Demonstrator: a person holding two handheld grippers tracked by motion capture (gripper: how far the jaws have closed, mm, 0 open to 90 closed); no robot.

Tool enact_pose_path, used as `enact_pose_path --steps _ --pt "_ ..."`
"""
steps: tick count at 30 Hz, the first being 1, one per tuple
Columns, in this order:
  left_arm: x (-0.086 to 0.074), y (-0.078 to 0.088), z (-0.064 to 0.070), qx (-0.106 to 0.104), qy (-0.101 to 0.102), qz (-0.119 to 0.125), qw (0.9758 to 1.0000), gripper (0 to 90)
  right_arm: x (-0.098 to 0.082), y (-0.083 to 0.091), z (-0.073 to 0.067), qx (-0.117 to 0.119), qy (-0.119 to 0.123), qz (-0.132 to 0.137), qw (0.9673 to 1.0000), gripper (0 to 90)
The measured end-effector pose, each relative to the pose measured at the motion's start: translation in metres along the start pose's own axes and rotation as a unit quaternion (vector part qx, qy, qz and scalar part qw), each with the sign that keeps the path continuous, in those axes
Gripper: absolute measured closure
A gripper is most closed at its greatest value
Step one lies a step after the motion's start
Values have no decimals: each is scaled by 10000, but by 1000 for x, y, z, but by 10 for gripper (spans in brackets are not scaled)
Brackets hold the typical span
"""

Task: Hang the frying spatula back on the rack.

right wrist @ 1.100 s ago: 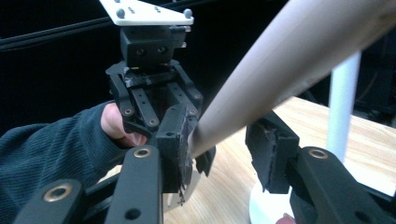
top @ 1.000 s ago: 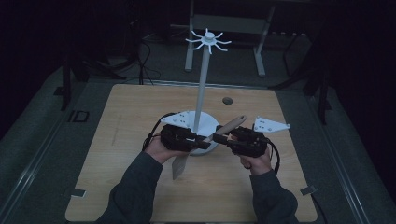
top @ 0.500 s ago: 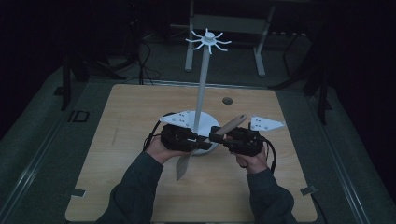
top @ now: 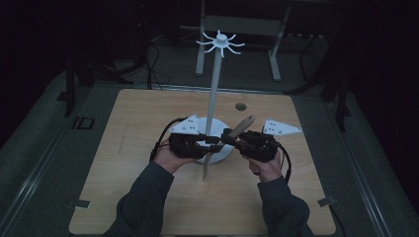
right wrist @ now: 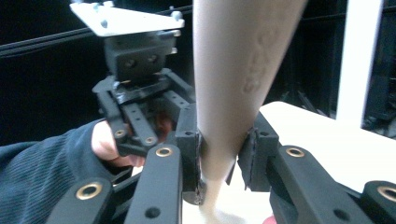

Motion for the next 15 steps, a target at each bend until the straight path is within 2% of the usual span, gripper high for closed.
enact_pose_path --steps 5,11,15 --pt "1 3 -2 206 -57 32 9998 682 1 3 6 -344 -29 -21 9994 721" --pt "-1 8 -6 402 27 91 9991 673 7 7 13 -818 51 -85 9966 722" --pt "-5 11 -9 587 72 126 9982 671 11 9 17 -1000 108 -93 9949 722"
Point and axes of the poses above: each handheld gripper's, and its own axes: y roughly backward along the jaws, x roughly out of its top, z roughly to its right, the point moved 6 cm from there along -y, roughly forward along the jaws, and after that the axes turned 9 degrees about y, right-handed, at the moved point
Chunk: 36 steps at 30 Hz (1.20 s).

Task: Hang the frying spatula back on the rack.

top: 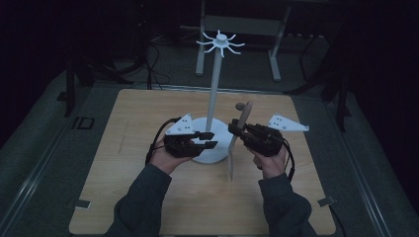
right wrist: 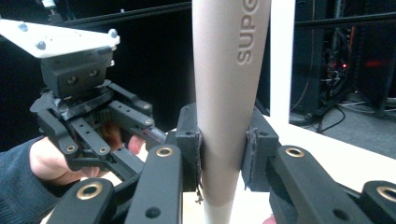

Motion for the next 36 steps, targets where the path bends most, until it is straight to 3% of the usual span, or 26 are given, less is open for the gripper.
enact_pose_path --steps 4,8,13,17,26,36 --pt "-5 3 -6 343 27 -73 9994 669 4 -1 3 -135 61 8 9999 722" --pt "-11 8 -11 539 170 -99 9984 652 9 -3 5 -220 106 9 9997 722" --pt "-21 15 -20 858 303 -186 9957 642 17 -6 9 -329 173 -34 9993 722" --pt "-30 23 -28 1243 385 -242 9912 641 23 -7 11 -415 245 -48 9988 722" --pt "-46 35 -30 1784 464 -321 9823 623 36 -11 15 -589 360 -49 9976 721" --pt "-67 41 -32 2208 434 -572 9727 611 47 -14 21 -745 445 -70 9962 721"
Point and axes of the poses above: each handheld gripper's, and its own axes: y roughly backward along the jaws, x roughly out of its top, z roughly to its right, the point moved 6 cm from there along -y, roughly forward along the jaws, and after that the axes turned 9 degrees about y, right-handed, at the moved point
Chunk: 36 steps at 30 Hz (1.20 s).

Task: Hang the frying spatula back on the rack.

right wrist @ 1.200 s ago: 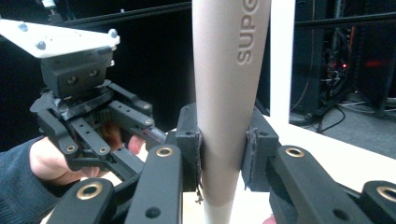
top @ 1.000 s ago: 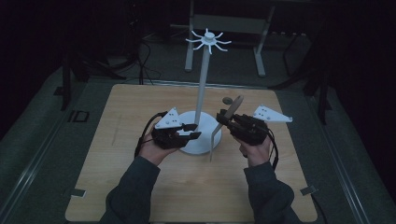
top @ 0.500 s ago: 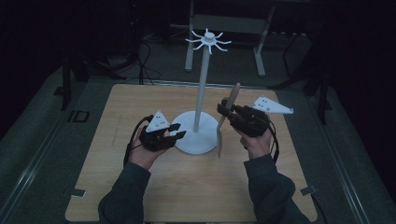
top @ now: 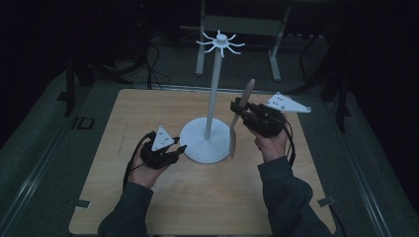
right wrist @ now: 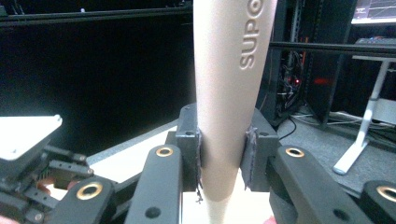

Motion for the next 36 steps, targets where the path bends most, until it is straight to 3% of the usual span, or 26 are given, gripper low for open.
enact_pose_path --steps 13,19,36 --pt "-25 2 -8 96 256 -116 9996 598 13 -3 9 -168 141 -95 9997 721" --pt "-36 4 -13 161 200 -291 9992 594 17 -6 12 -271 223 -191 9992 721" --pt "-46 8 -18 261 331 -244 9988 584 31 -22 20 -345 264 -403 9982 721"
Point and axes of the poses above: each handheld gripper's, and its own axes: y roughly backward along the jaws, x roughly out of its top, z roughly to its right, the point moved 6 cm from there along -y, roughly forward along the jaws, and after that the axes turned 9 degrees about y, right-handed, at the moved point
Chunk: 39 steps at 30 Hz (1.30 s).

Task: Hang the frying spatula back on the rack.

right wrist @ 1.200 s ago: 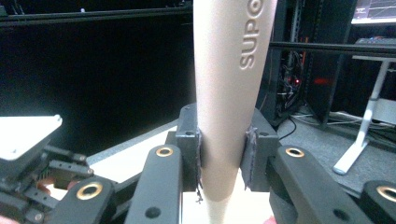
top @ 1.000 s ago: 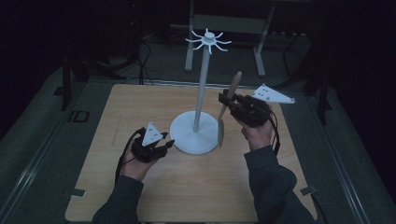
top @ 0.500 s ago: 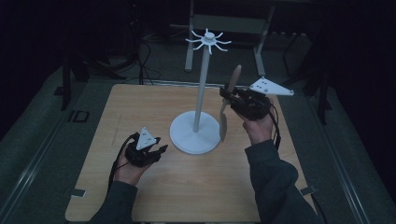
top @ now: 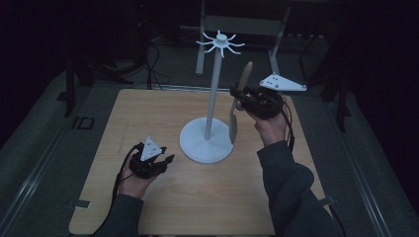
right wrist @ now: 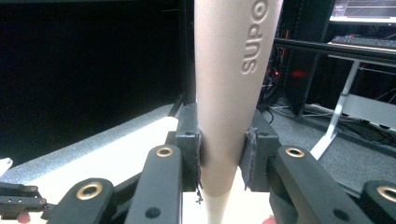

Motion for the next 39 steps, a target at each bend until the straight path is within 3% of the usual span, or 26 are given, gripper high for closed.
enact_pose_path --steps 12,39 --pt "-1 1 0 -16 61 21 10000 584 14 -11 4 -39 -9 -104 9999 721" --pt "1 6 -2 -51 98 118 9999 589 20 -35 6 -55 -39 -398 9992 720"
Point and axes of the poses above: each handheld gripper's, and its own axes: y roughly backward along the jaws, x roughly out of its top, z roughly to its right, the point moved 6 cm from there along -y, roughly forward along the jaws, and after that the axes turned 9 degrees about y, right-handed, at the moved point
